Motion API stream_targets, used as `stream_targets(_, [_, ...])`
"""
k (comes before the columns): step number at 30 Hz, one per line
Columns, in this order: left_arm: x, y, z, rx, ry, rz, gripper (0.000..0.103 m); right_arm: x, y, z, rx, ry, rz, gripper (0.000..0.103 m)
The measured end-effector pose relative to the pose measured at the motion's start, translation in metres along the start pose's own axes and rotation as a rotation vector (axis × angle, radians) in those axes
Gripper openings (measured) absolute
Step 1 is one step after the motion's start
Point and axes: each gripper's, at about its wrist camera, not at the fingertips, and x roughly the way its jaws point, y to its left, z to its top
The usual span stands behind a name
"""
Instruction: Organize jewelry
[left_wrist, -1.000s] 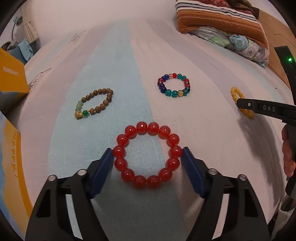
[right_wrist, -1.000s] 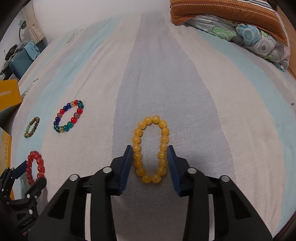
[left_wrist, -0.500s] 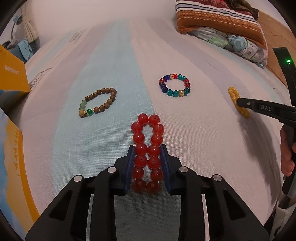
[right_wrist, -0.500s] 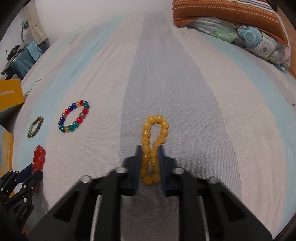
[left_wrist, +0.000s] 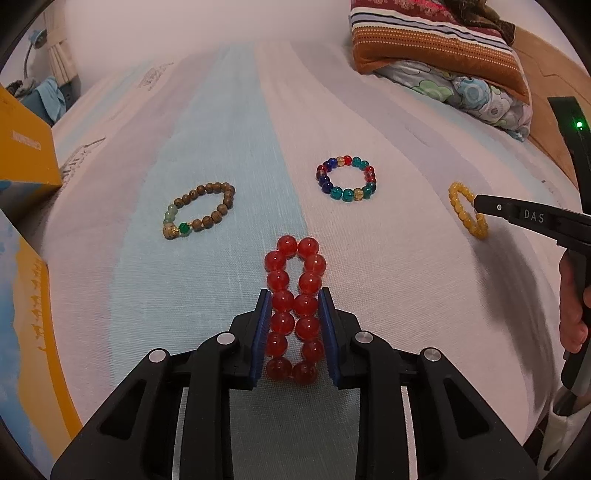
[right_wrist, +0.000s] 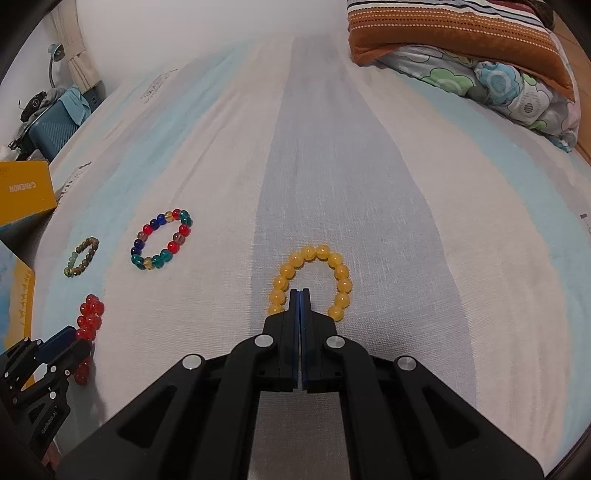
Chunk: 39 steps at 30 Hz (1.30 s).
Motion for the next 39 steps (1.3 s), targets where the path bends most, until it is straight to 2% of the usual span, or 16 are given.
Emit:
stream_targets(5, [0.004, 0.000, -0.001, 0.000, 0.006, 0.006, 0.025, 0.003, -0.004, 0.001, 0.012, 0.002, -0.062, 0.004])
stream_targets(7, [0.004, 0.001, -0.001, -0.001, 0.007, 0.006, 0.026, 0.005, -0.008, 0.001, 0.031, 0.003, -0.063, 0.025])
stream_targets(9, [0.004, 0.001, -0.001, 0.000, 0.007, 0.005, 0.026, 0.008, -0.013, 0.001, 0.048, 0.001, -0.066, 0.037])
stream_targets(15, [0.011, 0.002, -0.003, -0.001, 0.018, 0.023, 0.028, 0.022, -0.016, 0.000, 0.062, 0.026, -0.074, 0.039])
stream_targets(18, [0.012, 0.002, -0.004, -0.001, 0.015, 0.031, 0.032, 0.023, -0.014, -0.001, 0.051, 0.023, -0.087, 0.038])
stream_targets(20, [0.013, 0.002, -0.004, 0.001, 0.013, 0.036, 0.036, 0.023, -0.012, -0.001, 0.042, 0.024, -0.081, 0.022])
stream_targets(21, [0.013, 0.003, -0.005, -0.002, 0.010, 0.039, 0.043, 0.024, -0.010, -0.002, 0.031, 0.029, -0.084, 0.014])
stream_targets(22, [0.013, 0.002, -0.005, -0.001, 0.009, 0.042, 0.047, 0.024, -0.008, -0.001, 0.024, 0.029, -0.086, 0.010])
stream_targets(26, [0.015, 0.001, -0.005, 0.004, 0.009, 0.050, 0.050, 0.022, -0.004, -0.002, 0.018, 0.023, -0.085, 0.009])
stream_targets(29, [0.014, 0.002, -0.004, 0.003, 0.012, 0.039, 0.045, 0.017, -0.004, -0.001, 0.022, 0.016, -0.059, 0.009])
stream_targets(31, [0.012, 0.003, -0.004, -0.001, 0.013, 0.020, 0.029, 0.013, -0.003, 0.000, 0.019, 0.005, -0.054, 0.009])
stream_targets(32, [0.010, 0.003, -0.004, -0.003, 0.012, 0.011, 0.026, 0.011, -0.002, 0.000, 0.019, -0.003, -0.048, 0.009])
stream_targets(39, [0.002, 0.002, -0.003, -0.002, -0.006, -0.003, 0.024, -0.001, 0.003, 0.001, 0.008, -0.037, -0.024, 0.009])
